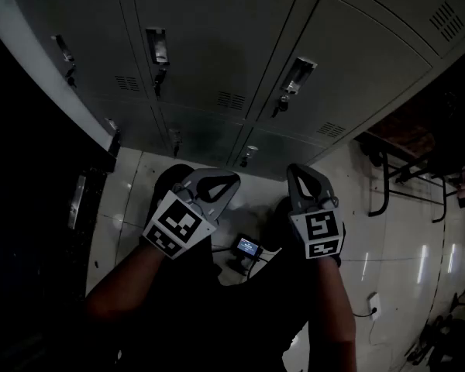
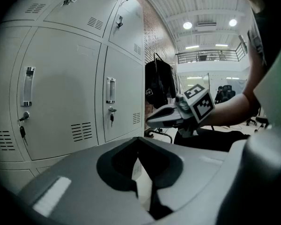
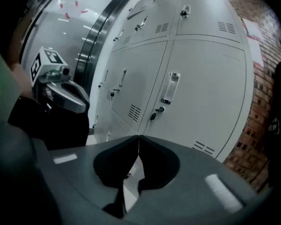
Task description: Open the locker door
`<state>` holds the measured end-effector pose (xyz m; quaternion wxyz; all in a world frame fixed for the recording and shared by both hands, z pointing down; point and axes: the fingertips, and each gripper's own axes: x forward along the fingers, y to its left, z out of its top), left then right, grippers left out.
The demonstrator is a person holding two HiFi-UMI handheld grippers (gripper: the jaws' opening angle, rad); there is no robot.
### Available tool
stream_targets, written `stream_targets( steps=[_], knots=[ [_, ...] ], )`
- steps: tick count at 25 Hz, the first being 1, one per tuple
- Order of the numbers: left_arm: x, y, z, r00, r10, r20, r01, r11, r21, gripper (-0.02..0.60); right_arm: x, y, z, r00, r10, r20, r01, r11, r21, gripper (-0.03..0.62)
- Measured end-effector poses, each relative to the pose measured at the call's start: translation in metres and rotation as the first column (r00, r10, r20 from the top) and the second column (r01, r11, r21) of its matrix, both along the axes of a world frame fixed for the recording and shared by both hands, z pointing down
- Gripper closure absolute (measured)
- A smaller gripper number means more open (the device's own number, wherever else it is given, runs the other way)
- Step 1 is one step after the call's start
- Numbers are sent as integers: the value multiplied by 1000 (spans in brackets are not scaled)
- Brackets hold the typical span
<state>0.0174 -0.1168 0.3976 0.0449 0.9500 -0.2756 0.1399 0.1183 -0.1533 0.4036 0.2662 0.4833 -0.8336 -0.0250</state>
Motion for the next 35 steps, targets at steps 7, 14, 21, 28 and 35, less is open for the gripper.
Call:
stream_targets(
  steps=[7, 14, 21, 28, 35],
  knots=[
    [-2, -1, -1, 1000, 9, -9, -9, 1000, 3, 569, -11, -64, -11, 945, 28, -326, 15, 992, 128, 552],
    [-5, -2, -2, 1000, 5, -16, -5, 1000, 2, 569, -23, -112, -24, 694, 117, -711, 116, 956, 270, 505],
    [-5, -2, -2, 1000, 5, -17, -5, 1000, 2, 569, -30, -124, -15, 557, 139, -819, 189, 939, 287, 545],
    [-5, -2, -1, 1000, 4, -13, -4, 1000, 0, 569, -28, -106, -18, 553, 172, -816, 198, 923, 329, 569],
    [-5, -2, 1, 1000, 5, -3, -5, 1000, 2, 569, -18, -45, -20, 588, 188, -787, 205, 906, 370, 569]
  ],
)
